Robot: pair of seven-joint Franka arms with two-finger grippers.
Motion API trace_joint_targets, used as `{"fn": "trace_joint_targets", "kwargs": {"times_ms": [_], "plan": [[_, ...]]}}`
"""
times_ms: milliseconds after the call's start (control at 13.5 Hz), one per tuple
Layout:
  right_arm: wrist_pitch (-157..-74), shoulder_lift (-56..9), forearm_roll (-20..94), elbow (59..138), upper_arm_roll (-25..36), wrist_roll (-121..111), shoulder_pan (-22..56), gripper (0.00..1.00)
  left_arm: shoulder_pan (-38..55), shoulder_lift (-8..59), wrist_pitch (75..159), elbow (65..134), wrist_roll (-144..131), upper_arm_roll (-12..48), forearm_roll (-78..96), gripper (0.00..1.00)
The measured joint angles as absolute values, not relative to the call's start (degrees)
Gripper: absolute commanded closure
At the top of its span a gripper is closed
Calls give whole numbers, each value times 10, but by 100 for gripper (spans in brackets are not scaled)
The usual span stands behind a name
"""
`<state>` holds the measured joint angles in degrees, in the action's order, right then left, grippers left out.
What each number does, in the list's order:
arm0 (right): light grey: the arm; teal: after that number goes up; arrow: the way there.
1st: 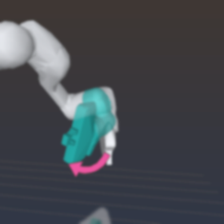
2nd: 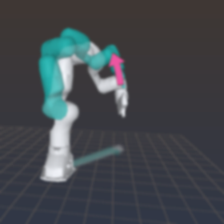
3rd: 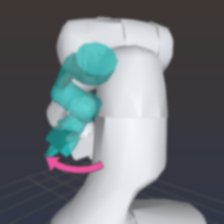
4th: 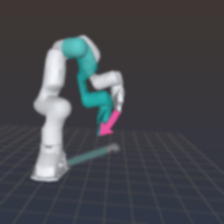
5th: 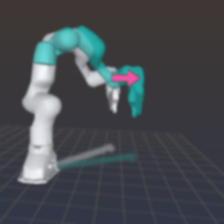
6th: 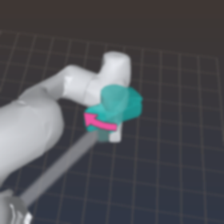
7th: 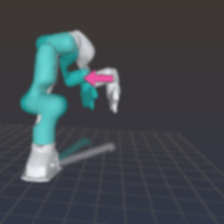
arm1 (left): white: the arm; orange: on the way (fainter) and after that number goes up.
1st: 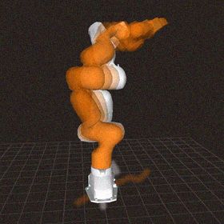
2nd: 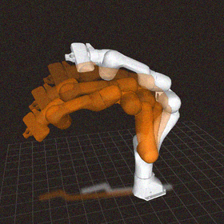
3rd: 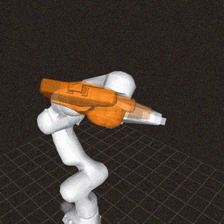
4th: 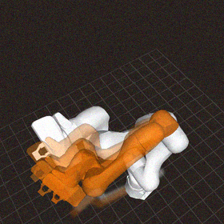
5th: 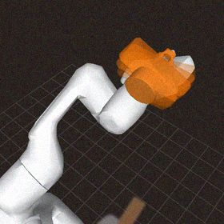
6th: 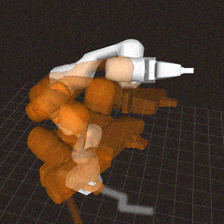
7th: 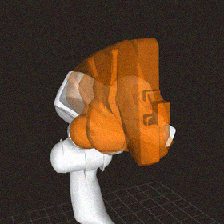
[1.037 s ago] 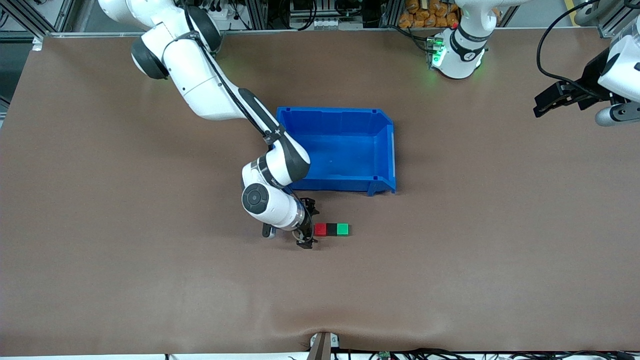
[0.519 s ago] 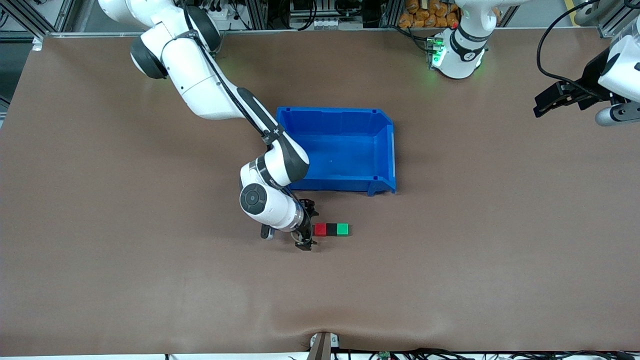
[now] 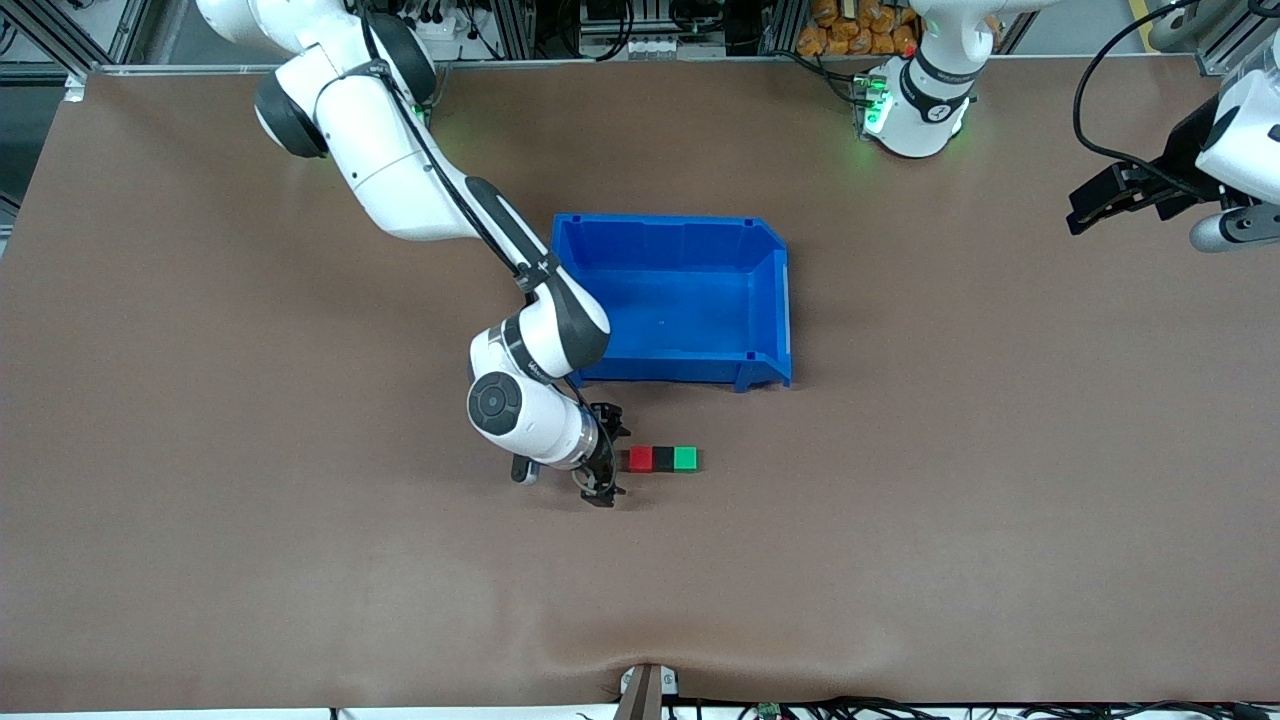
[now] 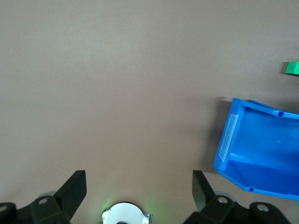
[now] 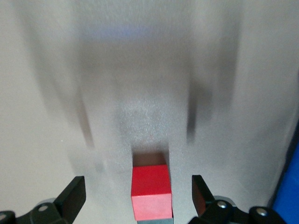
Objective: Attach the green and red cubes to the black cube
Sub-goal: 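Open the right gripper and release the red cube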
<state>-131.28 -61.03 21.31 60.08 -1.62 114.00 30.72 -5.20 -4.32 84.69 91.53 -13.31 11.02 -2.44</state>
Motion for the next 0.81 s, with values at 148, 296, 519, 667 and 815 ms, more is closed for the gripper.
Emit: {"fn": "trace_joint_targets", "kwargs": {"times_ms": [148,296,519,667,815], "plan": [[-1305,-603,213,600,-16,1140,301,0,-52,-43,847,915,-133,110,-24,0],[-1303,-601,213,599,-16,1140,296,0,-52,-43,847,915,-133,110,-24,0],[-1294,-598,213,598,-14,1140,289,0,-52,-43,847,915,-133,110,-24,0],[-1291,-596,211,598,-14,1140,285,0,-52,-43,847,915,-133,110,-24,0],[-1290,-595,203,598,-14,1139,281,0,-52,-43,847,915,-133,110,-24,0]]}}
